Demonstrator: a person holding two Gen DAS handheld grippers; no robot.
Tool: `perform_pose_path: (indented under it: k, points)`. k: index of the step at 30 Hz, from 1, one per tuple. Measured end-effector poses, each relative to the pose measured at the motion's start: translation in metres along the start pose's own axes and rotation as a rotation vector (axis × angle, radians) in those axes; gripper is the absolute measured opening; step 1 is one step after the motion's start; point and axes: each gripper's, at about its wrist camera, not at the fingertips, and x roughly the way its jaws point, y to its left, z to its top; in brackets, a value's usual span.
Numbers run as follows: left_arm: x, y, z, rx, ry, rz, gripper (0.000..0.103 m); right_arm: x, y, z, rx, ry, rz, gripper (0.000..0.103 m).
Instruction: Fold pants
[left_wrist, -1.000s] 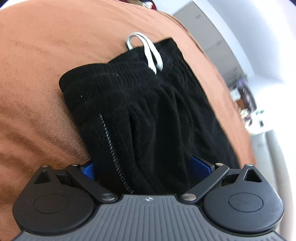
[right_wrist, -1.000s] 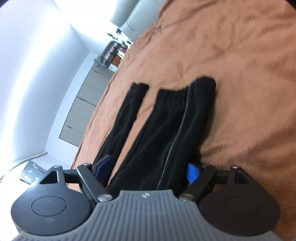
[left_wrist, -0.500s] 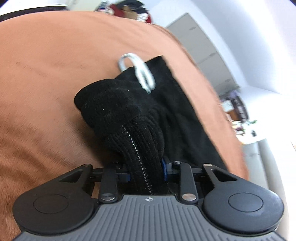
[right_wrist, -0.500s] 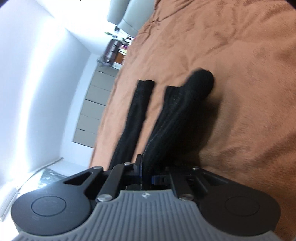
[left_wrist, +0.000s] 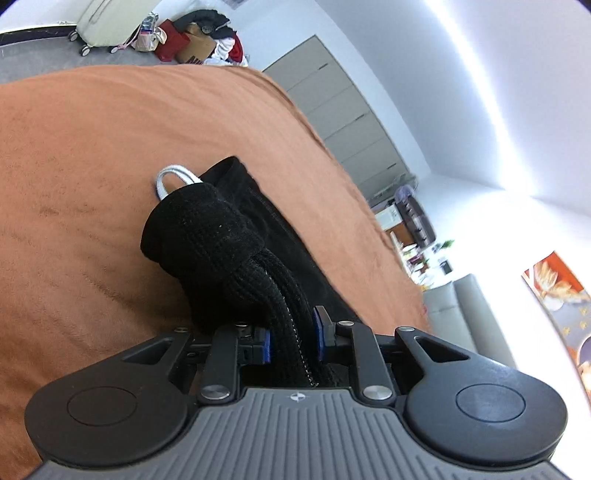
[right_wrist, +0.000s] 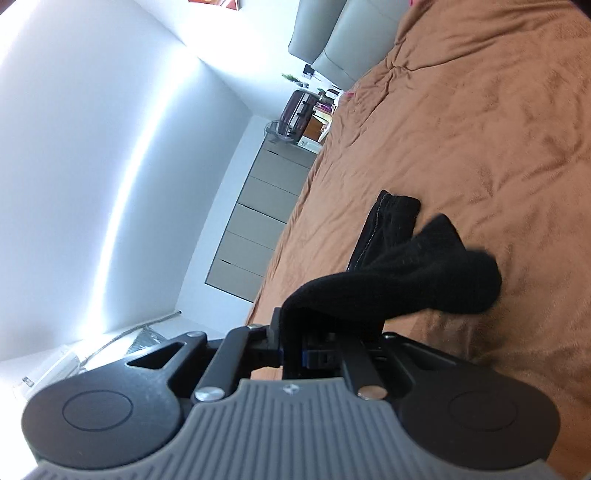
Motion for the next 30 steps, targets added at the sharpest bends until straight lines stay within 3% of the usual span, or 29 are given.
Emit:
perform_pose_path:
  k: [6, 13, 20, 24, 30]
  points:
    - [0.008, 0.006, -0.003, -0.036, 0.0, -0.029, 0.022, 0.007, -0.004, -0.009, 0.003, 0.015, -0.044, 0.003]
    - [0.029, -0.014, 0.022, -0.012, 0.01, -0.05, 0.022, 0.02, -0.002, -0.004, 0.018, 0.013, -0.045, 0.003]
    - [0.082, -0.036, 0.064, -0.069, 0.01, -0.09, 0.022, 0.077, 0.016, 0.018, 0.017, 0.027, -0.038, 0.003]
    - [0.122, -0.048, 0.092, -0.071, 0.002, -0.071, 0.022, 0.121, 0.026, 0.033, 0.022, 0.035, -0.044, 0.003]
    - [0.191, -0.04, 0.119, -0.136, 0.003, -0.009, 0.019, 0.191, 0.018, 0.05, 0.106, 0.034, -0.13, 0.004]
